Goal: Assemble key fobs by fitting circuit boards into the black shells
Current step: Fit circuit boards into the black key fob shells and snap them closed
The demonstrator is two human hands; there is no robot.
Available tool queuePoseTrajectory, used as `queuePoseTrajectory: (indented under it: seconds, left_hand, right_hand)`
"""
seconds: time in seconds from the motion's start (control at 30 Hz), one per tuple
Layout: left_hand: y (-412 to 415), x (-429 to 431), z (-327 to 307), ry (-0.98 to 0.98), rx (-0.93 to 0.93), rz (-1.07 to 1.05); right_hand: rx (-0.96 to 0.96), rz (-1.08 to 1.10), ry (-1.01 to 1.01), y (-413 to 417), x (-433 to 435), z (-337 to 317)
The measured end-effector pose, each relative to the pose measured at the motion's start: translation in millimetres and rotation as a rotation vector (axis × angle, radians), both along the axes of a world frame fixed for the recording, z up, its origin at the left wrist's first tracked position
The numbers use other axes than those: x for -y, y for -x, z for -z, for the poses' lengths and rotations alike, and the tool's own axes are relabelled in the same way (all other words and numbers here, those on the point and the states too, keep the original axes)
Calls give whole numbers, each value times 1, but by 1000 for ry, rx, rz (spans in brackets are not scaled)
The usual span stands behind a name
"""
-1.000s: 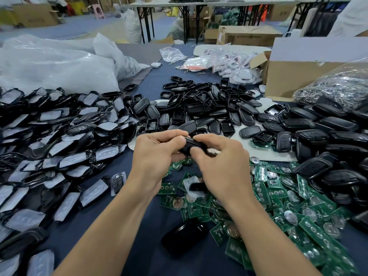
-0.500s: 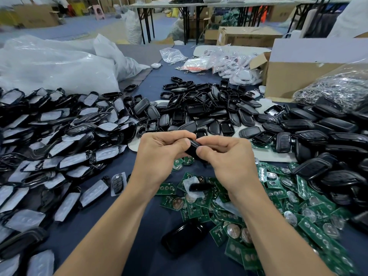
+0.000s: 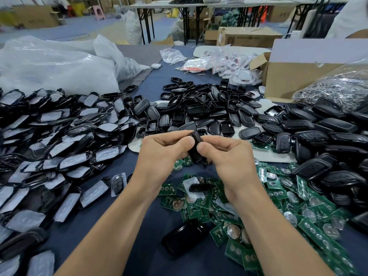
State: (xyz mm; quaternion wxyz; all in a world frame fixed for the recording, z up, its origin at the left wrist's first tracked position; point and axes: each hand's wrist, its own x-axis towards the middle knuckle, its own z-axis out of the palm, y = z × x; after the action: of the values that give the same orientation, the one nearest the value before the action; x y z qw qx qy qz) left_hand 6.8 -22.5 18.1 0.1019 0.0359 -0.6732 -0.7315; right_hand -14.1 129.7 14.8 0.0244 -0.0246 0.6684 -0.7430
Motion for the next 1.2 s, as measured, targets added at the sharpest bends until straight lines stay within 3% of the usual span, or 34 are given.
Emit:
queuePoseTrajectory:
  seconds: [0.23,0.43,0.8,1.03,1.2]
  left_hand:
    - [2,0,2,-137,15,84]
    - [4,-4,5,-53,12,48]
    - [2,-12,6,40,-4,-173]
    - [1,-10,1,-39,129,-78]
    - [2,-10,2,-15,78,-79]
  right_hand:
    - [92,-52,127,-1,2,-1]
    - [198,-80,238,1,3,1]
    - [120,-130,145,-8,9,1]
    - [178,-83,219,-7,8,-3]
    - [233,-51,336,-3,6,-2]
